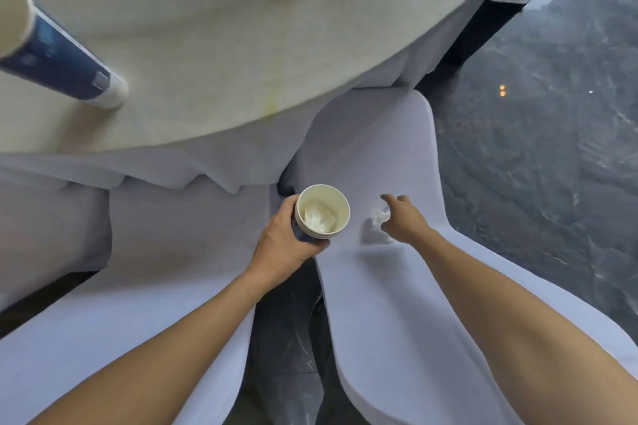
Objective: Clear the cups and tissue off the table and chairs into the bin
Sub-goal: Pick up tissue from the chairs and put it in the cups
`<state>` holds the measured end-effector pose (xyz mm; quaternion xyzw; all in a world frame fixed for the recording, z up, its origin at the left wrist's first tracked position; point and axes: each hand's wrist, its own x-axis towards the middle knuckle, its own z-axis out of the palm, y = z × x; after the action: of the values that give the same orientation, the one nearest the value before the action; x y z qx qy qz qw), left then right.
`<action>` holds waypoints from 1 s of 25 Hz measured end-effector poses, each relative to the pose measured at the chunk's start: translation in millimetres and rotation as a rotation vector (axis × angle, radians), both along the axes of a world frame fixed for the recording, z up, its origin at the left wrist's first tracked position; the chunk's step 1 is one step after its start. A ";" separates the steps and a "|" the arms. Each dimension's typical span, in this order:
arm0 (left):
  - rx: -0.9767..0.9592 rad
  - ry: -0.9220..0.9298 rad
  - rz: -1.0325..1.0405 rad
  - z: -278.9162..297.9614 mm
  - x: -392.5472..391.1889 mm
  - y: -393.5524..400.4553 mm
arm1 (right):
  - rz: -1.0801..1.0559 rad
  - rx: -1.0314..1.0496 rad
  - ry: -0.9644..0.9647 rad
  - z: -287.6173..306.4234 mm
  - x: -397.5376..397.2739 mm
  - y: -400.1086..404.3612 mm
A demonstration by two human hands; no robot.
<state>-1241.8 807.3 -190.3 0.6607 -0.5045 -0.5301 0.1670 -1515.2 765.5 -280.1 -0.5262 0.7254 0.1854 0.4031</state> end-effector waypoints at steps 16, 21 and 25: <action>0.066 -0.058 -0.040 -16.7 -5.6 -23.6 | -0.475 -0.204 -0.351 24.7 32.5 -28.7; -0.016 -0.107 -0.019 48.9 22.1 -40.7 | -0.579 -0.416 -0.690 154.1 93.1 -58.2; -0.105 -0.064 0.036 102.0 59.3 -44.2 | -0.171 -0.411 -0.563 210.5 152.5 -54.4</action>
<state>-1182.5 763.1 -88.3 0.6766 -0.5248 -0.4784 0.1947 -1362.7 711.2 -69.6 -0.5644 0.6492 -0.1511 0.4870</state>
